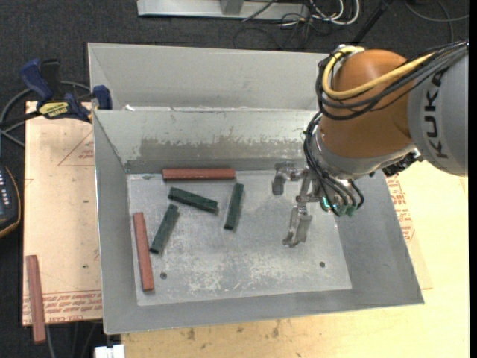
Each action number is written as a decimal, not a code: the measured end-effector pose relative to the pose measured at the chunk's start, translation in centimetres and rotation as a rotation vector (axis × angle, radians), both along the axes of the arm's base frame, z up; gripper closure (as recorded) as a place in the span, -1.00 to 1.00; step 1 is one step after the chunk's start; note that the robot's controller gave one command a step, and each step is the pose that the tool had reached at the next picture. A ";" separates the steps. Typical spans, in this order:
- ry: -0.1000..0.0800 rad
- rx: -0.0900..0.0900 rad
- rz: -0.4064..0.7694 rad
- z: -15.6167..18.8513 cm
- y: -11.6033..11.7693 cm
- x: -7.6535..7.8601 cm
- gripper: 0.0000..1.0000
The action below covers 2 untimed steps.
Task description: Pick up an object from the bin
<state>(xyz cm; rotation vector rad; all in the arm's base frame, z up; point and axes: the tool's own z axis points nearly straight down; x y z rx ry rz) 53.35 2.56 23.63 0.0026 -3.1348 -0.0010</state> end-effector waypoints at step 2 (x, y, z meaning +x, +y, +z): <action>-0.012 0.002 -0.003 -13.5 9.6 7.5 -1.00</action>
Offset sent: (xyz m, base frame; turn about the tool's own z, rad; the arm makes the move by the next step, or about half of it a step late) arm 0.0700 0.0888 -0.1663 -0.0811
